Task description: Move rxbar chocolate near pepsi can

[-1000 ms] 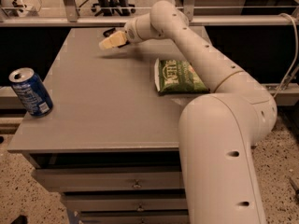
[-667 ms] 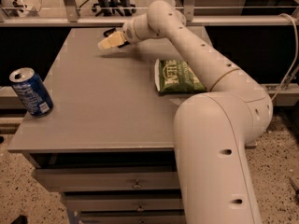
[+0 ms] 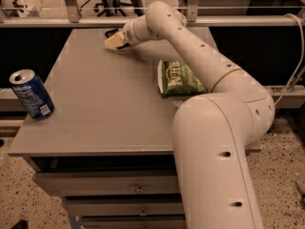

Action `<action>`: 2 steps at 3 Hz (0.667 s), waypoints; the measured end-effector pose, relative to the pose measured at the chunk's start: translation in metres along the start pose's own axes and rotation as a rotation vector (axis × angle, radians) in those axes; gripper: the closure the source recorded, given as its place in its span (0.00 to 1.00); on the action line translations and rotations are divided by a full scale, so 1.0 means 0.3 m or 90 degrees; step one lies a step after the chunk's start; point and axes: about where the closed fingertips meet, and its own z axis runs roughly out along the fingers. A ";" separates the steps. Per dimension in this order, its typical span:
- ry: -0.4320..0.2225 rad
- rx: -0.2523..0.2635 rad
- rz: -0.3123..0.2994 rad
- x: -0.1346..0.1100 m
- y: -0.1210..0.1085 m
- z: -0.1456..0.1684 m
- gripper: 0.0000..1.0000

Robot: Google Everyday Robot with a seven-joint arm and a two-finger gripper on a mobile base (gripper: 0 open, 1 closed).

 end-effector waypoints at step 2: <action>-0.001 -0.005 -0.001 -0.001 0.018 -0.005 0.88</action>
Offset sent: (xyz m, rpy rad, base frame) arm -0.0106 -0.0020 0.0116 0.0088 -0.0130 0.0139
